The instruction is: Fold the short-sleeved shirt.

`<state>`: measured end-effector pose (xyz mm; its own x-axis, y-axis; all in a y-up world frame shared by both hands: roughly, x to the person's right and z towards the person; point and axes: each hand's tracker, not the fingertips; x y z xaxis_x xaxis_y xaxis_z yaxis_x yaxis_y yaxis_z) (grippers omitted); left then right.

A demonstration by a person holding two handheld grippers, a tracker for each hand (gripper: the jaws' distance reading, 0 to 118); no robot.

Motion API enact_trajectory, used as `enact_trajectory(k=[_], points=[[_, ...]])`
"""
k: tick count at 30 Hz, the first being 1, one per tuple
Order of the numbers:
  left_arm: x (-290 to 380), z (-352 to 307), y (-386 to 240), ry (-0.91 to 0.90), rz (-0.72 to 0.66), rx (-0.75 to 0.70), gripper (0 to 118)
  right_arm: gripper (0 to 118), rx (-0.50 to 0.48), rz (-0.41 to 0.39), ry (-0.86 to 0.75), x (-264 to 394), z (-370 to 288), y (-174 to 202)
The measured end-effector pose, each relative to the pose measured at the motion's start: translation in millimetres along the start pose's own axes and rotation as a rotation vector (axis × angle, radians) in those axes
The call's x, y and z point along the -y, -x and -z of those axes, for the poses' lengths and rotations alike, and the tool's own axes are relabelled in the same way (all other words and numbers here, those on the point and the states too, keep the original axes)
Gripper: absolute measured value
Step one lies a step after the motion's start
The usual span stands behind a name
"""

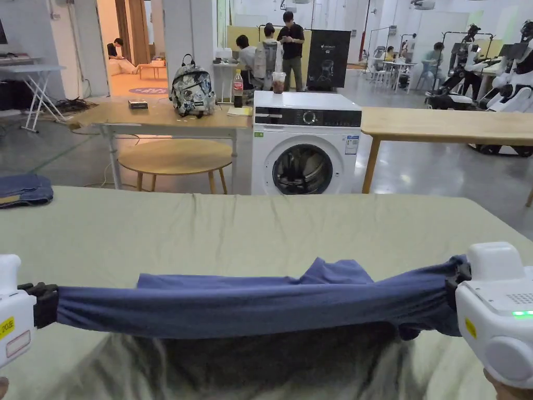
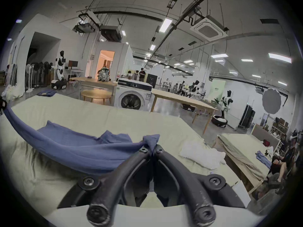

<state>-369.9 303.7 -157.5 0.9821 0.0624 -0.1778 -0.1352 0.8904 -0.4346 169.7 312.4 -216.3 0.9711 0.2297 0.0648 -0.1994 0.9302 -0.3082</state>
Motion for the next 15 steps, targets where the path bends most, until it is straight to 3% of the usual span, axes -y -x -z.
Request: enact_trajectory(k=[5,7,15], points=[[41.5,-11.7,1.0,0.070,-0.011,-0.002,0,0,-0.017,0.006,0.075,35.4,-15.9,1.2],[60.3,-12.1,0.3,0.109,-0.012,-0.008,0,0,-0.026,-0.036,0.126,54.5,-20.7,6.3],[125.1,23.3,4.3,0.376,-0.002,-0.007,0,0,-0.085,-0.064,0.357,115.8,-10.2,12.1]])
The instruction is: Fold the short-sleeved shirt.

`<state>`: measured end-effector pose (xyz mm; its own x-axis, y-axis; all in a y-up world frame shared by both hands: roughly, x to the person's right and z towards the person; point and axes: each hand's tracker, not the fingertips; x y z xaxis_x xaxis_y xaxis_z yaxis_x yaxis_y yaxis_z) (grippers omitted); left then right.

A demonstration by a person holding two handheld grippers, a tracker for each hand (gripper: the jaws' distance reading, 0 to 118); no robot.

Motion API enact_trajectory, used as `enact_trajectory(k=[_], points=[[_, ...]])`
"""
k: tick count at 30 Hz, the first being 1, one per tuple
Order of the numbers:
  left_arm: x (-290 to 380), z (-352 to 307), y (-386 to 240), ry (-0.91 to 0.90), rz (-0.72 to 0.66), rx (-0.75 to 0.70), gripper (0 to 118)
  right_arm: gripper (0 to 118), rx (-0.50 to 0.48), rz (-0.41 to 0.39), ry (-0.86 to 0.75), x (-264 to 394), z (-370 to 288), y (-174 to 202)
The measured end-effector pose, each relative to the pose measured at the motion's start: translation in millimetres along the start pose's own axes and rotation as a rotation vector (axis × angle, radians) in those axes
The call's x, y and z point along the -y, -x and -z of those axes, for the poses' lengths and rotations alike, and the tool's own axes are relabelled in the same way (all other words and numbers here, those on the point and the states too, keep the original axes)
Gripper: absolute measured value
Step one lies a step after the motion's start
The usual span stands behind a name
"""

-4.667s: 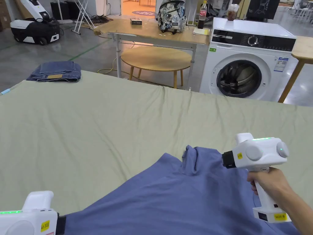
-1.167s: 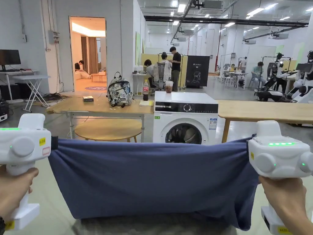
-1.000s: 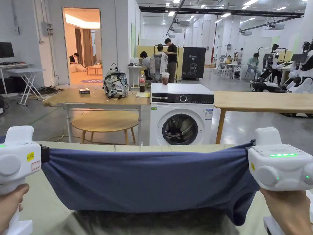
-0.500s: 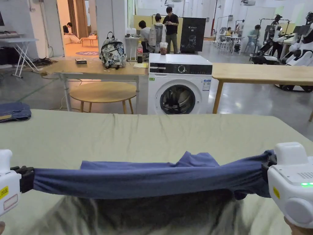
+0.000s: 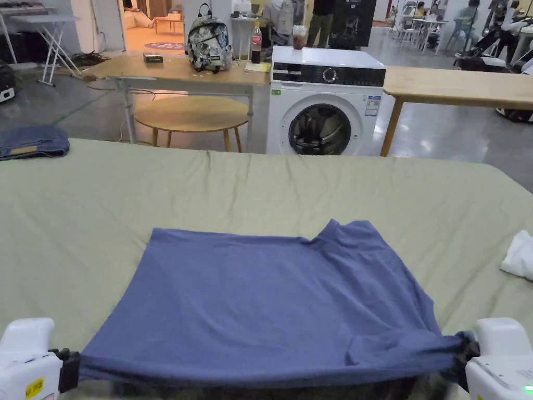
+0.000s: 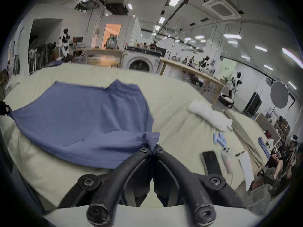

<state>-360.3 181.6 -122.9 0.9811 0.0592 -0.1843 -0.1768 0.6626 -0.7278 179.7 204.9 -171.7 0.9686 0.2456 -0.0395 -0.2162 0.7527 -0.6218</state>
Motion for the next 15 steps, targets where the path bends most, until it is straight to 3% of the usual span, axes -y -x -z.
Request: enact_trajectory(k=[9,15], points=[[12.1,41.9,15.2,0.197,0.016,0.016,0,0,-0.089,-0.014,0.281,39.2,46.4,-18.0],[14.7,50.4,12.3,0.243,0.014,0.017,0,0,-0.097,0.002,0.341,63.3,67.9,-18.0]])
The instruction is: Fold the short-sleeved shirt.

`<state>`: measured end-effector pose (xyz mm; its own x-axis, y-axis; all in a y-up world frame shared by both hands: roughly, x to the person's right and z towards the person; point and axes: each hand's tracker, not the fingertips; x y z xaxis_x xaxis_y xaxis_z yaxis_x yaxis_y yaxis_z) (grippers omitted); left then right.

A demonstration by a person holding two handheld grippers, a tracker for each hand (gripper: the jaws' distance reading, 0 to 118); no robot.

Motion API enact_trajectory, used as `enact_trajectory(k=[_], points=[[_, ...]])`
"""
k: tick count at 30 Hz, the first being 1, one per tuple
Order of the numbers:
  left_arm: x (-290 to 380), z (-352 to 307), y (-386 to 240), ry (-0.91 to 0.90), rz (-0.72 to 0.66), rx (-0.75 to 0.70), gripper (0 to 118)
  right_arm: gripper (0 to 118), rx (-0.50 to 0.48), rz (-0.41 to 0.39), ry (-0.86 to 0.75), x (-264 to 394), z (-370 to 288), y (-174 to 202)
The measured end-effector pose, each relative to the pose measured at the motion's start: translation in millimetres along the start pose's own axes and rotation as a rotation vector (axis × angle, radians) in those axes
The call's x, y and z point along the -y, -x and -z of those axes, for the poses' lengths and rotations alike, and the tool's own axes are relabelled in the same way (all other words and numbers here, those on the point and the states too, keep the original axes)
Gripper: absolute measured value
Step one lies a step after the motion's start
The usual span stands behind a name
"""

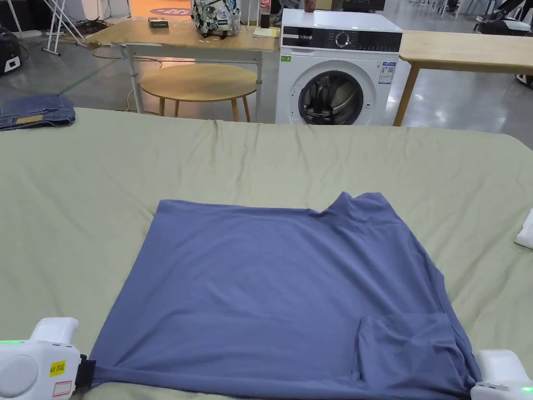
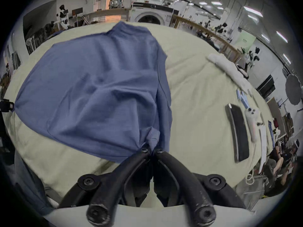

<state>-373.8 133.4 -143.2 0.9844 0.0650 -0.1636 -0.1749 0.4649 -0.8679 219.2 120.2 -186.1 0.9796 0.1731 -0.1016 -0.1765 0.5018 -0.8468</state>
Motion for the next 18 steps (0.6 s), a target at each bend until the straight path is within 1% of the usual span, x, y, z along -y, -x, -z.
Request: enact_trajectory(k=[4,5,6,7,8,9,10,11,12,13,14,15,17,18], points=[[-0.1,9.2,-1.5,0.012,0.013,-0.013,0,1,-0.013,0.033,0.007,2.6,14.8,-9.2],[-0.8,9.3,-0.5,0.011,0.007,-0.010,0,5,-0.017,0.035,0.005,1.1,13.9,-11.5],[-2.6,8.4,2.2,0.011,-0.010,0.001,0,11,-0.018,0.037,0.004,0.0,11.7,-12.1],[-2.3,3.7,2.0,0.011,-0.037,0.018,0,26,-0.016,0.037,0.004,-2.2,8.7,-13.5],[-3.5,-0.1,2.3,0.006,-0.061,0.032,0,48,0.010,0.040,-0.002,-4.5,4.2,-14.6],[-6.0,-4.5,2.8,-0.011,-0.079,0.053,0,55,0.054,0.039,-0.016,-7.7,-2.2,-16.5],[-8.7,-9.2,2.7,-0.034,-0.087,0.068,0,55,0.073,0.039,-0.032,-10.6,-7.5,-17.9],[-10.2,-16.4,0.5,-0.055,-0.093,0.075,1,80,0.070,0.043,-0.059,-14.3,-13.6,-19.9],[-13.9,-21.6,-1.6,-0.065,-0.101,0.079,3,87,0.064,0.044,-0.096,-19.2,-20.6,-21.9],[-18.7,-25.9,-4.3,-0.080,-0.106,0.084,5,88,0.059,0.051,-0.120,-25.2,-26.1,-22.8],[-23.6,-29.8,-7.8,-0.105,-0.103,0.088,9,88,0.059,0.054,-0.132,-30.3,-35.8,-16.5],[-29.6,-34.9,-12.4,-0.145,-0.089,0.081,15,88,0.046,0.076,-0.168,-37.0,-41.8,-13.9],[-40.6,-43.0,-22.9,-0.213,-0.060,0.080,26,88,0.004,0.123,-0.292,-47.1,-47.9,-9.4],[-46.2,-47.4,-29.3,-0.249,-0.047,0.078,26,88,0.014,0.131,-0.328,-54.1,-55.5,-1.5]])
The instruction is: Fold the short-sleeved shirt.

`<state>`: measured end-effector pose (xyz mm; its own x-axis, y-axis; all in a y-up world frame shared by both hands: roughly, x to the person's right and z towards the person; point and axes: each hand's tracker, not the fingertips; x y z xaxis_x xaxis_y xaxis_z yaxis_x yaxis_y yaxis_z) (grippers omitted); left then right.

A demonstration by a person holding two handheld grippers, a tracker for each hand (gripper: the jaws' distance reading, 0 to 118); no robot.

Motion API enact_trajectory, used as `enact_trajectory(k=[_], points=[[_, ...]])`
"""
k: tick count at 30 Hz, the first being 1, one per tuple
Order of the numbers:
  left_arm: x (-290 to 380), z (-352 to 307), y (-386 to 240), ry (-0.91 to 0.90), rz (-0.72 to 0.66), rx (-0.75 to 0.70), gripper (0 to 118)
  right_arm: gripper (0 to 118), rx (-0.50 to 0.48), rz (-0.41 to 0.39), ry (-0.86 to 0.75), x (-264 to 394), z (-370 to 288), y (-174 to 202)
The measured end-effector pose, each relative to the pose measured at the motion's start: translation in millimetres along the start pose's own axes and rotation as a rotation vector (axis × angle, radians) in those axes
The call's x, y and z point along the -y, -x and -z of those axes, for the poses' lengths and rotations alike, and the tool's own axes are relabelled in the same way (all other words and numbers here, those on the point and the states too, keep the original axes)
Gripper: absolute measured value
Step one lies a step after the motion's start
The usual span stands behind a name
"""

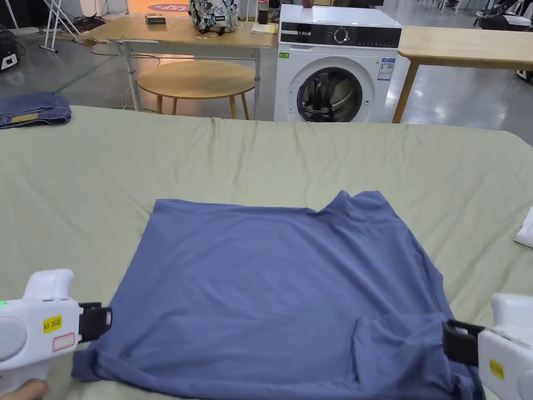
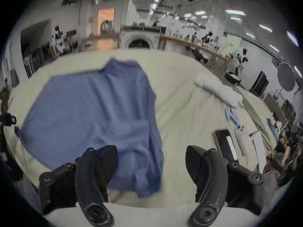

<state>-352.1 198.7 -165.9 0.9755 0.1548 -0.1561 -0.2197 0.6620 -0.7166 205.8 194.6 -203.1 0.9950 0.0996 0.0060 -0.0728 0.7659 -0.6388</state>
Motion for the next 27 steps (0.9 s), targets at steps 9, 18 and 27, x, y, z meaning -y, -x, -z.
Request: enact_trajectory(k=[9,18,27], points=[[-32.9,-28.8,-69.3,-0.401,0.137,0.020,26,30,-0.077,0.044,-0.414,-50.0,-39.1,83.7],[-37.1,-36.1,-112.8,-0.581,0.208,-0.037,0,0,-0.102,0.051,-0.544,-66.7,-50.9,130.6],[-34.4,-21.4,-92.2,-0.365,0.189,-0.089,0,0,-0.116,0.041,-0.506,-67.2,-39.5,139.0]])
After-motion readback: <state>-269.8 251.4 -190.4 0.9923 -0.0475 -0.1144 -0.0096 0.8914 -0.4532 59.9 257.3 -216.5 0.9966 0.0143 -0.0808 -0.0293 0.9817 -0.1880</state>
